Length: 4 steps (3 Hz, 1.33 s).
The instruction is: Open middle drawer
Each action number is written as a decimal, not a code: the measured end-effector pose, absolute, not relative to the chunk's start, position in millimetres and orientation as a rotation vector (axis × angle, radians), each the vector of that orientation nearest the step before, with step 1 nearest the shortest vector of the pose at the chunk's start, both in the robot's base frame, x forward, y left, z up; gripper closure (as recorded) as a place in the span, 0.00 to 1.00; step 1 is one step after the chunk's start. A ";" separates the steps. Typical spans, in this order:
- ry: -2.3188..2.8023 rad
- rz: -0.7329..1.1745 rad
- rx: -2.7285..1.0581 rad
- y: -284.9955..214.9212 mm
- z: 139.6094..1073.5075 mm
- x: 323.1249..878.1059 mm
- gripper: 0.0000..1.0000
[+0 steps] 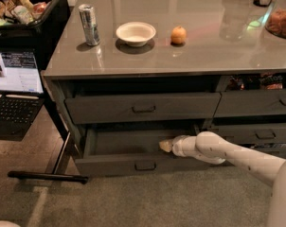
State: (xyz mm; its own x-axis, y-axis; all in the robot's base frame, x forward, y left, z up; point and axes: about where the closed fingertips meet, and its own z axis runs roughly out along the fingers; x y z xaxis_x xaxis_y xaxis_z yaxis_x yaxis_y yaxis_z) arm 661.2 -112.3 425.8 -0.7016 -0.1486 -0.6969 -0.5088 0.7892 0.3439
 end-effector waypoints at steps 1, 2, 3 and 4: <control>2.253 0.689 -0.482 -118.6 414.6 644.7 1.00; 2.234 0.683 -0.488 -120.7 412.2 635.7 1.00; 2.240 0.593 -0.585 -124.6 421.7 619.4 1.00; 2.272 0.468 -0.735 -124.8 440.3 598.5 1.00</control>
Offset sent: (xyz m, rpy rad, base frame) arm -0.0576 -0.0234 -0.0186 -0.0947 -0.1484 0.0552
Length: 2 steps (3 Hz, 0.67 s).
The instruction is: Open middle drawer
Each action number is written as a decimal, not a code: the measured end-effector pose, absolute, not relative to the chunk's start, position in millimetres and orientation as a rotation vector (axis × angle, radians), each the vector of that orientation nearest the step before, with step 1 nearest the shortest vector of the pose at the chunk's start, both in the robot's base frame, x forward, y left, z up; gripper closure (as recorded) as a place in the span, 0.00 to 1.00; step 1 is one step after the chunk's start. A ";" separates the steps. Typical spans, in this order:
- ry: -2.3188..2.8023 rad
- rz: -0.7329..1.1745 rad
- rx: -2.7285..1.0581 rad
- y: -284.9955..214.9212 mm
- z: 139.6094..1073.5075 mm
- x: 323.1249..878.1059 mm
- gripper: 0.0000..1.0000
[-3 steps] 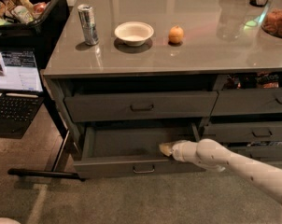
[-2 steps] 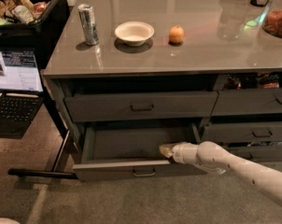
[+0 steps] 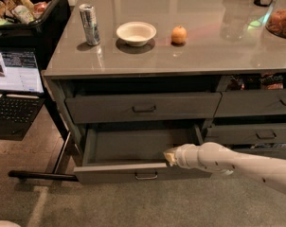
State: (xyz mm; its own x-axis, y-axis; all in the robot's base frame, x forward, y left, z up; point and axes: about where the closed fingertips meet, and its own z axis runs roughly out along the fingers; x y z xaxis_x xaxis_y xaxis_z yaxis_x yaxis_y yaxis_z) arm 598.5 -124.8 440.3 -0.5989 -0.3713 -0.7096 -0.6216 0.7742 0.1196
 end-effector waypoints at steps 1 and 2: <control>2.325 0.374 -0.856 -124.8 447.6 581.6 1.00; 2.351 0.344 -0.944 -120.9 438.0 579.3 1.00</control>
Offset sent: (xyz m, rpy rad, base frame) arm -0.0155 0.0056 -0.0168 -0.2363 0.0790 0.1581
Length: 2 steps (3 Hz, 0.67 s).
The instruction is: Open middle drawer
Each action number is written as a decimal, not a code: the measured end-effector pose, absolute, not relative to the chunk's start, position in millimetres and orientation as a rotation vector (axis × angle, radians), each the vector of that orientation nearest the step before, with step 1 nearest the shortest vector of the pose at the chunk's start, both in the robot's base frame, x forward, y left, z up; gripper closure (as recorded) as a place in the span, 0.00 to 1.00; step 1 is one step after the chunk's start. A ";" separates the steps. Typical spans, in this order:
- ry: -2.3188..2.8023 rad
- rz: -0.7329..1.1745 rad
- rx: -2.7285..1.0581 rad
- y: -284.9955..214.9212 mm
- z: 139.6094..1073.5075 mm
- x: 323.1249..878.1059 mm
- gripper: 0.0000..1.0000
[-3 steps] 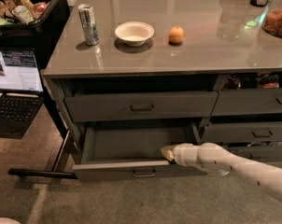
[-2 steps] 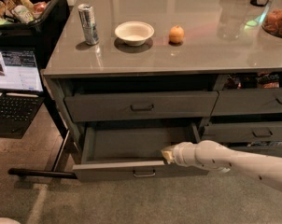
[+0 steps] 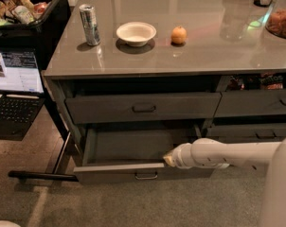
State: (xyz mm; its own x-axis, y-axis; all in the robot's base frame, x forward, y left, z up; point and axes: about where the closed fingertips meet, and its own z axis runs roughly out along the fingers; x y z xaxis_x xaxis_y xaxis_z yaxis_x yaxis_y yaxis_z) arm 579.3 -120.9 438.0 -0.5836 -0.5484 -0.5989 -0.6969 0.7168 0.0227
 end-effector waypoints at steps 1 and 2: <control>2.346 0.338 -0.951 -120.5 439.6 582.1 1.00; 2.264 0.314 -0.906 -118.1 447.5 599.6 1.00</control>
Offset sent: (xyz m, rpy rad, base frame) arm 0.0503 0.0025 0.0283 0.0743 -0.2520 -0.0642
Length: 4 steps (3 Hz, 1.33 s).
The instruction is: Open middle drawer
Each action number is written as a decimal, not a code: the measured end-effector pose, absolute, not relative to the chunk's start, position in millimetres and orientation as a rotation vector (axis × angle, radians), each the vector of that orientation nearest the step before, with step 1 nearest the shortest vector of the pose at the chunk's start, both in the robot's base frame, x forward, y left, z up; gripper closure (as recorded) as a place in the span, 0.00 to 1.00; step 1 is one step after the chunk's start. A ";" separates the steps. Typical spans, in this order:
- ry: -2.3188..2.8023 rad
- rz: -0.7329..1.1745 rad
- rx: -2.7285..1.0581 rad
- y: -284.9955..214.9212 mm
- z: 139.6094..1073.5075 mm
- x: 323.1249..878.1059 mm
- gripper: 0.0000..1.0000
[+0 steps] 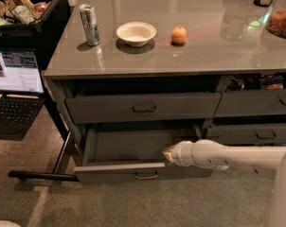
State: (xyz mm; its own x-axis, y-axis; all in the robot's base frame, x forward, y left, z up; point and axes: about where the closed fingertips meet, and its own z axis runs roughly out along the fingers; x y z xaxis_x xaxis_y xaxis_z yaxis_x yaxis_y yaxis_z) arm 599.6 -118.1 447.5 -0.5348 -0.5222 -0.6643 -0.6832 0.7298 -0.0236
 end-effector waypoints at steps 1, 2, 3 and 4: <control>2.147 0.298 -0.824 -119.0 456.9 611.9 1.00; 2.080 0.291 -0.781 -121.1 464.8 619.2 1.00; 2.086 0.292 -0.797 -120.5 462.6 630.3 1.00; 2.139 0.261 -0.850 -118.5 451.4 638.4 1.00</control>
Offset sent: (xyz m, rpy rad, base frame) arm 0.0273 -0.0102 0.0286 0.1329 -0.2753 -0.0920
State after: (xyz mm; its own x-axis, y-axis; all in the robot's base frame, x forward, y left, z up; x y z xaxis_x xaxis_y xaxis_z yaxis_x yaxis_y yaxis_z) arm 638.4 -118.5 451.4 -0.4527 -0.4862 -0.7474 -0.6515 0.7527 -0.0950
